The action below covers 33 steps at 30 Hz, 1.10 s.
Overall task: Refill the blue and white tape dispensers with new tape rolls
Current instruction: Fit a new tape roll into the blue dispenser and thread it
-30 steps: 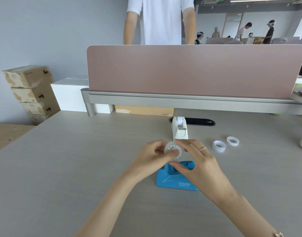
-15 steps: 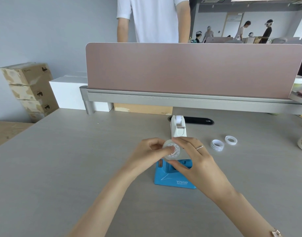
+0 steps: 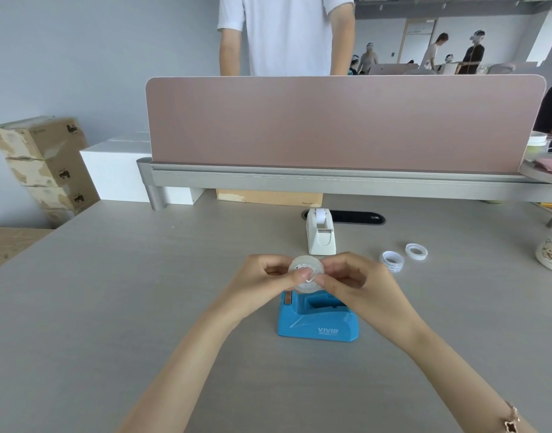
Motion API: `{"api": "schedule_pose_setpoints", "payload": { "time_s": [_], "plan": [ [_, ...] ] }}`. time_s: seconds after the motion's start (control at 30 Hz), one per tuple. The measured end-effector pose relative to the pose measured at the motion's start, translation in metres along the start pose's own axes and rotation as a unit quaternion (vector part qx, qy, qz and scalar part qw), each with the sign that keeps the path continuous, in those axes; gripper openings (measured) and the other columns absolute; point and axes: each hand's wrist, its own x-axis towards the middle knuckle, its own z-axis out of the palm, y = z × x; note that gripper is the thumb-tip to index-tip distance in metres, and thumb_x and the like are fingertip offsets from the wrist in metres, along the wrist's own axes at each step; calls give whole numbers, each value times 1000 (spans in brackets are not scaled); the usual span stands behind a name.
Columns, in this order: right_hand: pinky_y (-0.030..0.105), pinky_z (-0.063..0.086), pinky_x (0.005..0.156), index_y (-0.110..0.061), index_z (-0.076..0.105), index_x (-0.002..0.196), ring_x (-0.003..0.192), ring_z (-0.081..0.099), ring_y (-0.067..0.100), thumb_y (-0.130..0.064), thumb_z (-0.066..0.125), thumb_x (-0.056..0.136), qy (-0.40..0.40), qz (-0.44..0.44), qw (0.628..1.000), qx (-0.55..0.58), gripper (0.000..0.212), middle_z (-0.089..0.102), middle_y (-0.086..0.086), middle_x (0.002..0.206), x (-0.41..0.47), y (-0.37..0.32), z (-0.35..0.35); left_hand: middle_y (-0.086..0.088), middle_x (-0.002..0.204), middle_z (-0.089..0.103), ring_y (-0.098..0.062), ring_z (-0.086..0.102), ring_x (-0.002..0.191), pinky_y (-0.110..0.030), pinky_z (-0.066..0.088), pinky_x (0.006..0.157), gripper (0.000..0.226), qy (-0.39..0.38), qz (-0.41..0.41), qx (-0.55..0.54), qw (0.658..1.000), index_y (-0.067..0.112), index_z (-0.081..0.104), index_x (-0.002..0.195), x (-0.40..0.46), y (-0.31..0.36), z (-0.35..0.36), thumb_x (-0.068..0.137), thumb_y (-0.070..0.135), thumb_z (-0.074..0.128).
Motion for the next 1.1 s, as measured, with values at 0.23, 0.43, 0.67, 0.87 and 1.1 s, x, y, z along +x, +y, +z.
{"api": "schedule_pose_setpoints", "payload": {
  "time_s": [0.23, 0.43, 0.67, 0.87, 1.1],
  "plan": [
    [23, 57, 77, -17, 75, 85, 73, 69, 6, -21, 72, 80, 12, 68, 996, 59, 8, 77, -2, 83, 0, -4, 2, 0, 94, 77, -17, 72, 90, -32, 56, 85, 23, -9, 38, 18, 999, 19, 70, 103, -2, 0, 1, 81, 28, 73],
    [12, 54, 66, -18, 76, 84, 70, 67, 8, -24, 74, 78, 20, 101, 991, 82, 8, 76, 1, 82, -1, -5, 2, 1, 94, 76, -19, 72, 91, -31, 55, 84, 18, -18, 54, 19, 998, 20, 73, 98, -2, -3, -2, 82, 28, 72],
    [15, 55, 70, -17, 76, 87, 76, 70, 13, -21, 72, 80, 23, 96, 992, 75, 9, 77, 1, 84, 0, -3, 3, 6, 94, 78, -7, 72, 90, -18, 56, 82, 12, -7, 52, -17, 998, 28, 77, 92, -1, -5, 1, 81, 24, 73],
    [17, 54, 74, -13, 71, 91, 79, 70, 8, -18, 63, 88, 10, 68, 997, 17, 11, 76, 1, 86, 0, 1, 8, 5, 92, 78, -8, 73, 88, -20, 55, 81, 12, -9, 53, -9, 999, 30, 76, 90, 0, -4, 1, 81, 23, 73],
    [37, 52, 87, -5, 64, 96, 83, 64, 20, -13, 56, 92, -16, 64, 998, 9, 12, 72, 15, 95, 0, 4, 15, 4, 93, 77, -16, 72, 92, -34, 54, 88, 19, -14, 61, 4, 998, 21, 76, 100, 0, -8, -2, 82, 21, 73]
  ]
}}
